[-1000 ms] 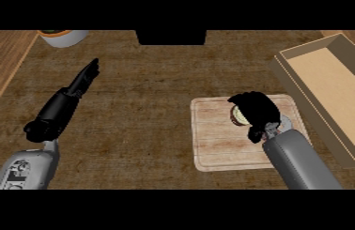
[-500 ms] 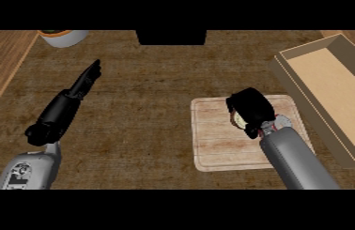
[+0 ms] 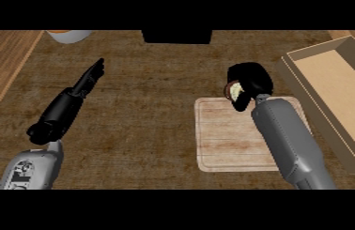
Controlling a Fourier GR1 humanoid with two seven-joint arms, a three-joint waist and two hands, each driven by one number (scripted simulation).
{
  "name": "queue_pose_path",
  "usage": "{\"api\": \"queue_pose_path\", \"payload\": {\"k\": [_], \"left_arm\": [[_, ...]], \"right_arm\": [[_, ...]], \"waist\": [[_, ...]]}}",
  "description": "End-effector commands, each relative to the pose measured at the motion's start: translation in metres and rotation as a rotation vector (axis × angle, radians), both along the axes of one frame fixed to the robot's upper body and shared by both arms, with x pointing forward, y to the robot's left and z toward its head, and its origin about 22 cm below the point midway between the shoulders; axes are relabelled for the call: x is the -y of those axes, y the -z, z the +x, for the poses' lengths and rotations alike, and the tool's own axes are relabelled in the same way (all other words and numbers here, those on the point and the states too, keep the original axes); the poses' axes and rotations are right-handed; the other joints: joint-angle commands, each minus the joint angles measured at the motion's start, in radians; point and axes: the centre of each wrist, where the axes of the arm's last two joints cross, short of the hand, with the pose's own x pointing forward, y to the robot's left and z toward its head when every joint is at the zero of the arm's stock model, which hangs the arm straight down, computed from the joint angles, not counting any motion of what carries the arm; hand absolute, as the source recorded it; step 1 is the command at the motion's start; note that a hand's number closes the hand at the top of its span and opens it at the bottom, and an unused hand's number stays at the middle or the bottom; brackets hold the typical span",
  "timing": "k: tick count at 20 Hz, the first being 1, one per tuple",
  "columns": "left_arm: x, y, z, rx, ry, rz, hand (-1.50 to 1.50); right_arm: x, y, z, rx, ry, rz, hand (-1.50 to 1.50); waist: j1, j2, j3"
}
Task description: Pick the cupcake from the cutting board and place it in the cardboard box
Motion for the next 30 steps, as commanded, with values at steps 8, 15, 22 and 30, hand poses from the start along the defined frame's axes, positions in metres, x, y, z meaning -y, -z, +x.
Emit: {"api": "queue_pose_path", "payload": {"k": [8, 15, 22, 30], "left_arm": [[-0.002, 0.011, 0.004, -0.037, -0.025, 0.001, 0.0], [-0.002, 0.014, -0.002, -0.019, -0.038, -0.003, 0.0], [0.002, 0.002, -0.01, -0.007, -0.013, 0.012, 0.0], [-0.003, 0.013, -0.01, -0.031, -0.015, 0.001, 0.0]], "right_arm": [[-0.009, -0.075, 0.032, 0.31, 0.042, -0.011, 1.5], [0.031, -0.134, 0.039, 0.495, 0.425, 0.192, 1.5], [0.096, -0.157, 0.042, 0.575, 0.671, 0.19, 1.5], [0.183, -0.168, 0.028, 0.5, 0.764, 0.082, 1.5]], "waist": [[-0.032, -0.012, -0.001], [-0.039, -0.012, -0.001], [-0.021, -0.009, -0.001], [-0.026, -0.009, -0.001]]}}
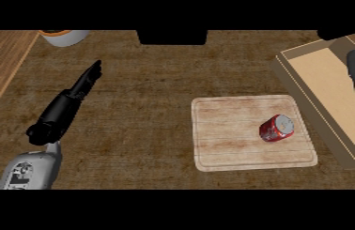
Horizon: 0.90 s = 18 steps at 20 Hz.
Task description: Pick the cupcake from the cutting board and place it in the cardboard box
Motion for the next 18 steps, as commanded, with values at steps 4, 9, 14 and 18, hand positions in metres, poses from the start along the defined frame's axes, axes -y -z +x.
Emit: {"api": "queue_pose_path", "payload": {"k": [4, 9, 14, 18], "left_arm": [[-0.002, -0.011, -0.005, 0.02, 0.008, 0.001, 0.0], [0.011, -0.001, 0.007, 0.007, 0.018, -0.008, 0.0], [0.015, 0.003, 0.0, 0.01, 0.006, -0.01, 0.0], [0.014, 0.003, -0.001, 0.014, 0.011, 0.003, 0.0]], "right_arm": [[0.079, 0.015, -0.019, -0.273, 0.052, 0.039, 1.5], [0.117, 0.015, -0.031, -0.438, 0.019, 0.133, 1.5], [0.148, 0.036, -0.053, -0.608, 0.009, 0.16, 1.5], [0.168, 0.034, -0.066, -0.669, -0.1, 0.252, -1.5]], "waist": [[0.013, 0.001, 0.001], [0.013, 0.009, 0.001], [0.02, 0.01, 0.002], [0.018, 0.008, 0.002]]}}
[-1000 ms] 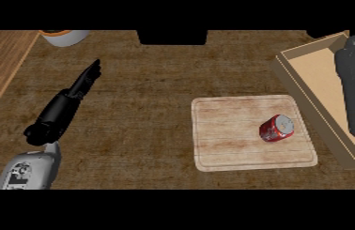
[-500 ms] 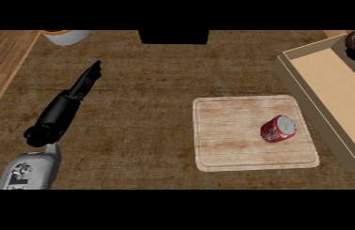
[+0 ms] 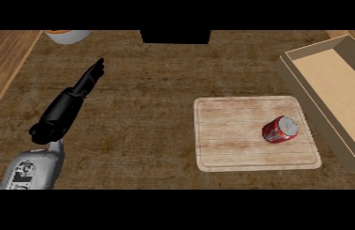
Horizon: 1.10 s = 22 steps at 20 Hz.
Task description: Pick the cupcake from the cutting board and place it in the cardboard box
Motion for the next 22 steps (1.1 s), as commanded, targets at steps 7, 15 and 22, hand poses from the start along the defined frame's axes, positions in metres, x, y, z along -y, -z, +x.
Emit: {"api": "queue_pose_path", "payload": {"k": [7, 15, 22], "left_arm": [[-0.011, 0.002, -0.01, -0.021, -0.01, -0.006, 0.0], [-0.002, -0.002, -0.003, -0.006, -0.017, -0.009, 0.0], [-0.011, -0.005, -0.008, 0.001, 0.003, 0.005, 0.0]], "right_arm": [[0.015, 0.022, -0.016, 0.265, -0.184, 0.189, -1.5], [0.028, 0.002, -0.018, 0.902, 0.052, 0.713, -1.5], [0.086, 0.006, -0.081, 1.035, 0.188, 0.699, -1.5]], "waist": [[-0.005, -0.004, 0.001], [-0.026, -0.005, 0.004], [-0.002, 0.0, 0.003]]}}
